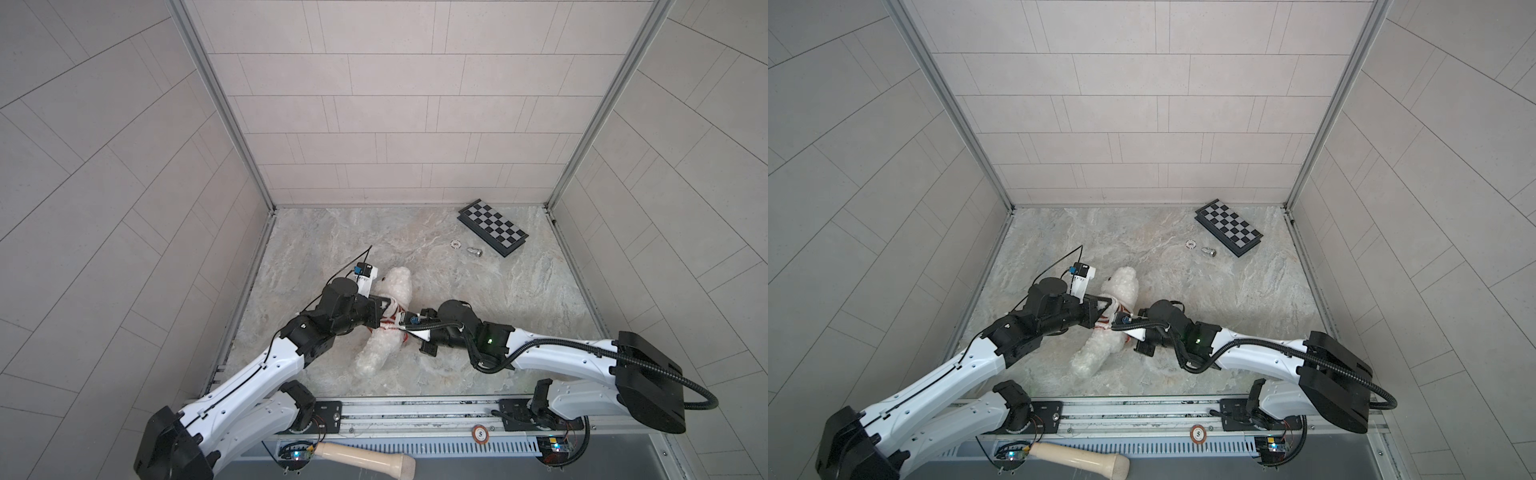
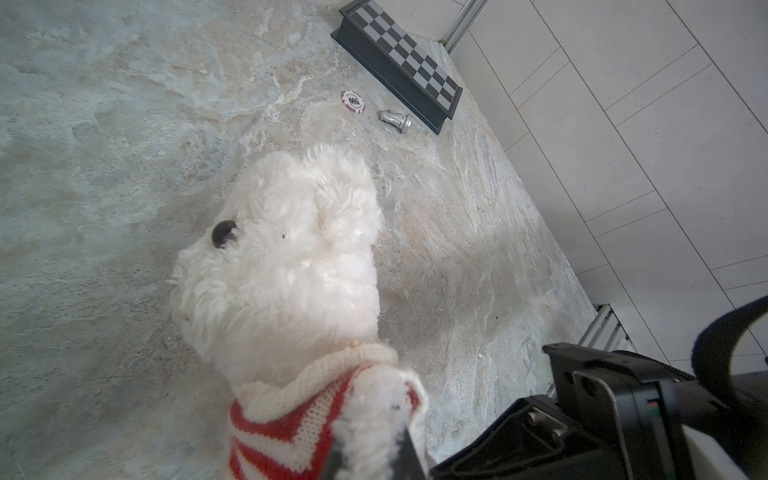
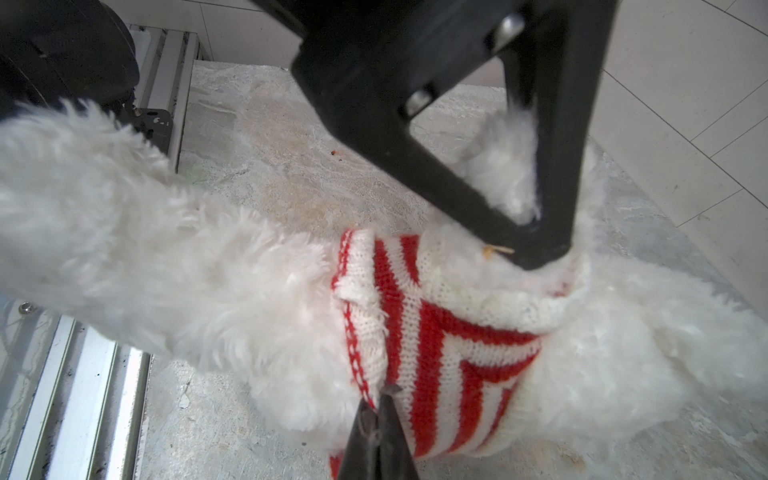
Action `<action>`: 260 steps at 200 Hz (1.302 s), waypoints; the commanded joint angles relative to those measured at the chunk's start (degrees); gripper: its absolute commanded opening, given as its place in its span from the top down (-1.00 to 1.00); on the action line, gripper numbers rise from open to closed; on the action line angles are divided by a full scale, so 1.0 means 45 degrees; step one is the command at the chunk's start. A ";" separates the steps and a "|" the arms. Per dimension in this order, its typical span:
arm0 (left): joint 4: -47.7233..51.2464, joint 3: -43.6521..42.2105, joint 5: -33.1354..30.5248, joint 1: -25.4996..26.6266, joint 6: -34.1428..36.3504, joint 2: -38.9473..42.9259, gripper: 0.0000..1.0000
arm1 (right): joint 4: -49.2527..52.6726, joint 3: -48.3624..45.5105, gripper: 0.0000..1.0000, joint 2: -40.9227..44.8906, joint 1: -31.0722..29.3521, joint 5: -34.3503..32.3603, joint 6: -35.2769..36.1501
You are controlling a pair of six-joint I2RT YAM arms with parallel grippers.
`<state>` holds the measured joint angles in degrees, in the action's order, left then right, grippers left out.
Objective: Dress the teddy bear
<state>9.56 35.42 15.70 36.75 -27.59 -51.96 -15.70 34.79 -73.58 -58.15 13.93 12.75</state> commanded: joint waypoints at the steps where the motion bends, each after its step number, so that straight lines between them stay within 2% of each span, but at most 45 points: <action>1: -0.0035 0.0240 -0.0434 -0.0238 -0.0305 0.0276 1.00 | 0.0554 -0.0445 1.00 0.0151 -0.0655 0.0073 0.0294; 15: -0.0052 0.0164 -0.0463 -0.0426 -0.0496 0.0327 1.00 | 0.0861 -0.0459 1.00 0.0011 -0.1017 0.0128 0.0322; 74: -0.0302 -0.0180 -0.0506 -0.0470 -0.0779 0.0683 1.00 | -0.0723 -0.1026 1.00 0.0522 -0.1076 0.0664 -0.0560; 108: -0.1157 -0.0376 0.0533 -0.0454 -0.0966 0.0656 1.00 | -0.1449 -0.0809 1.00 0.0545 -0.1062 0.0158 -0.1554; 154: -0.0816 -0.0215 0.0817 -0.0316 -0.0919 0.0862 1.00 | -0.1264 -0.0153 1.00 -0.0172 -0.1043 -0.0794 -0.1612; 220: -0.0664 -0.0229 0.0571 -0.0335 -0.0993 0.0929 1.00 | -0.0784 -0.0939 1.00 0.0429 -0.1075 -0.0407 -0.0842; 260: -0.0281 -0.0262 0.0180 -0.0315 -0.0769 0.0951 1.00 | -0.0027 -0.0088 0.70 0.0790 -0.1047 -0.1133 -0.0514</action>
<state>8.99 33.91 18.17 35.27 -31.70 -48.62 -18.68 31.66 -71.68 -62.63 10.94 8.40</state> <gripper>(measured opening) 0.108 0.114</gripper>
